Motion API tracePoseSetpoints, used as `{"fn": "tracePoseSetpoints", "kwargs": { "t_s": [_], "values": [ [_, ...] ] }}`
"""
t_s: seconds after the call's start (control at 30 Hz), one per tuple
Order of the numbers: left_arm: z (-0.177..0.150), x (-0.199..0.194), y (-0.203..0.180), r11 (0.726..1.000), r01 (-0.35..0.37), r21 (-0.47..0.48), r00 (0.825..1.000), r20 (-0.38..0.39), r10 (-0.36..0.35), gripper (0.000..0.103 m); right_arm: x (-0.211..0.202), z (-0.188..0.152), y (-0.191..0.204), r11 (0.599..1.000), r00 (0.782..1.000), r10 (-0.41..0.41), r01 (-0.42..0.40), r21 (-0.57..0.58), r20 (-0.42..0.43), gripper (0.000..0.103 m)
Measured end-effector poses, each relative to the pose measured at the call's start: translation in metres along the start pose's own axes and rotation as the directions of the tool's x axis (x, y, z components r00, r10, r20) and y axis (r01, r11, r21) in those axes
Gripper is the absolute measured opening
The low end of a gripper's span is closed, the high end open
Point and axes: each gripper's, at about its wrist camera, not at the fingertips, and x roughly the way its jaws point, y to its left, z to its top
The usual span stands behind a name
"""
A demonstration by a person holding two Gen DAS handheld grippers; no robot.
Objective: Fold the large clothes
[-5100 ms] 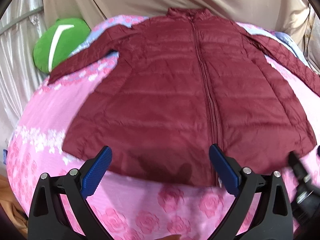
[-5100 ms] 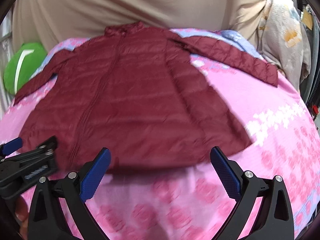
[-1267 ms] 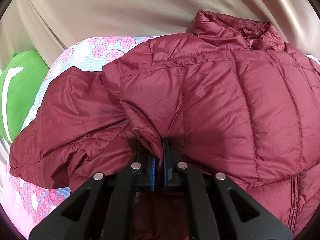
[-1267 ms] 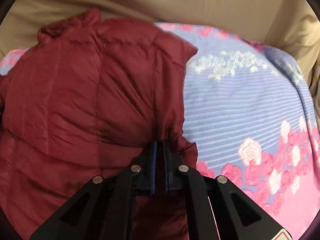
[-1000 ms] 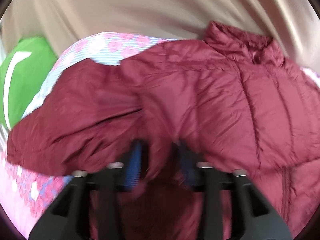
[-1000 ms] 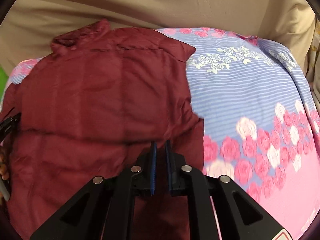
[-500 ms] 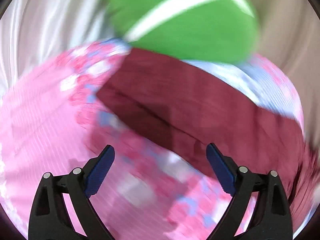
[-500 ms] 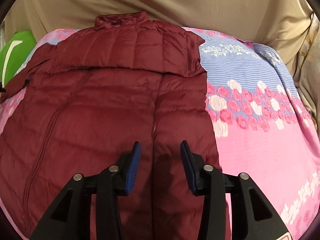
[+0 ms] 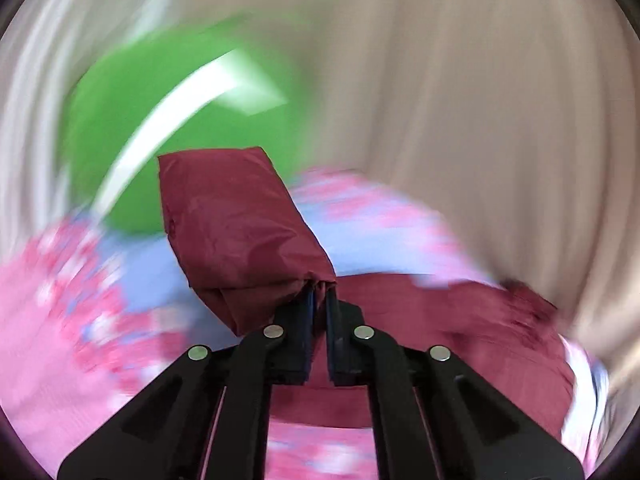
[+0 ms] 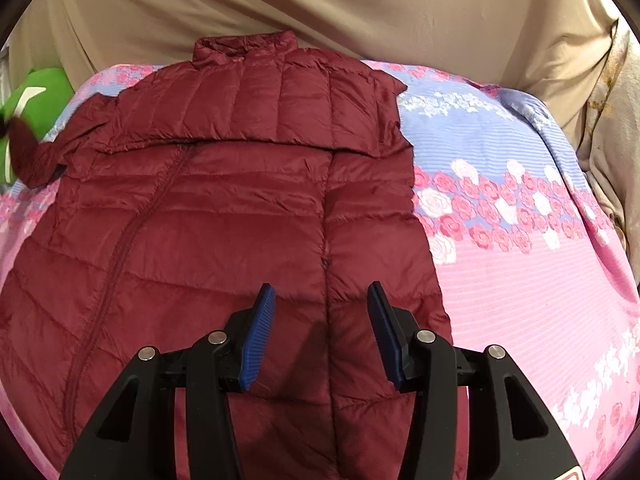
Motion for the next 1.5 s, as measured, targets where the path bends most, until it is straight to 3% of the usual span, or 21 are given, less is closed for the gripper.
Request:
{"fn": "tracePoseSetpoints", "kwargs": {
  "t_s": [0.1,0.2,0.3,0.33,0.37,0.43,0.53,0.63,0.73,0.87,0.97,1.07,1.1,1.17,1.2,1.23,1.27,1.33,1.4,1.43,1.5],
  "values": [
    [-0.008,-0.025,-0.108,0.974,0.158,0.162,0.987,0.000,-0.160,0.004,0.000,0.006,0.005,1.000,0.999,0.026,-0.026,-0.003,0.020,0.047],
    [-0.049,-0.025,-0.204,0.918,0.299,0.261,0.954,-0.097,-0.283,0.004,0.002,0.009,0.008,0.999,0.999,0.035,-0.035,-0.005,0.031,0.047],
    [-0.111,0.002,-0.284,0.864,0.377,0.333,0.922,-0.225,-0.315,0.009,0.006,0.011,0.003,0.999,0.998,0.050,-0.050,0.005,0.030,0.047],
    [-0.133,0.012,-0.302,0.851,0.386,0.356,0.916,-0.256,-0.309,0.018,0.007,0.011,-0.001,0.999,0.999,0.047,-0.047,0.012,0.028,0.048],
    [-0.163,0.027,-0.321,0.843,0.366,0.394,0.920,-0.289,-0.264,0.038,0.009,0.012,-0.004,0.999,0.999,0.046,-0.046,0.018,0.024,0.050],
    [-0.206,0.047,-0.334,0.835,0.332,0.439,0.924,-0.329,-0.194,0.057,0.014,0.012,-0.014,0.998,0.999,0.044,-0.044,0.040,0.010,0.051],
    [-0.233,0.067,-0.316,0.830,0.356,0.429,0.897,-0.405,-0.175,0.057,0.020,0.014,-0.030,0.995,0.998,0.070,-0.069,0.075,-0.010,0.052],
    [-0.220,0.048,-0.266,0.857,0.399,0.326,0.872,-0.425,-0.244,0.063,0.024,0.025,-0.037,0.995,0.997,0.074,-0.073,0.075,-0.006,0.053],
    [-0.200,0.031,-0.224,0.892,0.356,0.279,0.903,-0.350,-0.250,0.081,0.030,0.050,-0.035,0.988,0.991,0.131,-0.132,0.087,0.015,0.061],
    [-0.165,0.016,-0.149,0.947,0.276,0.162,0.931,-0.289,-0.222,0.090,0.053,0.092,-0.017,0.958,0.966,0.257,-0.259,0.125,0.027,0.069],
    [-0.154,0.031,-0.107,0.980,0.183,0.083,0.941,-0.302,-0.150,0.090,0.081,0.111,-0.006,0.954,0.967,0.256,-0.252,0.160,-0.004,0.069],
    [-0.151,0.050,-0.075,0.990,0.137,-0.011,0.929,-0.347,-0.132,0.088,0.109,0.116,-0.005,0.937,0.959,0.277,-0.258,0.237,-0.050,0.065],
    [-0.152,0.056,-0.069,0.991,0.124,-0.038,0.924,-0.360,-0.130,0.087,0.116,0.117,-0.004,0.932,0.957,0.284,-0.260,0.252,-0.062,0.057],
    [-0.153,0.070,-0.063,0.993,0.097,-0.070,0.919,-0.378,-0.117,0.065,0.124,0.123,0.003,0.933,0.951,0.298,-0.271,0.239,-0.085,0.005],
    [-0.152,0.076,-0.062,0.994,0.082,-0.070,0.917,-0.385,-0.103,0.059,0.122,0.130,0.009,0.941,0.953,0.290,-0.267,0.211,-0.090,0.003],
    [-0.151,0.080,-0.062,0.995,0.071,-0.067,0.918,-0.387,-0.092,0.044,0.115,0.138,0.013,0.951,0.962,0.266,-0.250,0.183,-0.066,0.002],
    [-0.148,0.081,-0.066,0.996,0.063,-0.058,0.923,-0.377,-0.081,0.032,0.095,0.152,0.018,0.965,0.974,0.226,-0.225,0.134,0.015,0.002],
    [-0.143,0.082,-0.075,0.998,0.054,-0.039,0.934,-0.350,-0.064,0.023,0.057,0.173,0.024,0.978,0.968,0.184,-0.197,0.062,0.173,0.001],
    [-0.140,0.084,-0.088,0.999,0.035,-0.004,0.947,-0.320,-0.035,0.017,0.023,0.189,0.022,0.982,0.936,0.163,-0.185,0.042,0.312,0.001],
    [-0.142,0.087,-0.095,0.999,0.017,0.032,0.950,-0.312,-0.006,0.017,0.019,0.193,0.018,0.984,0.931,0.147,-0.173,0.048,0.335,0.001],
    [-0.151,0.097,-0.103,0.996,-0.018,0.087,0.951,-0.307,0.044,0.016,0.051,0.199,0.013,0.993,0.959,0.072,-0.095,0.072,0.274,0.001]
  ]
}}
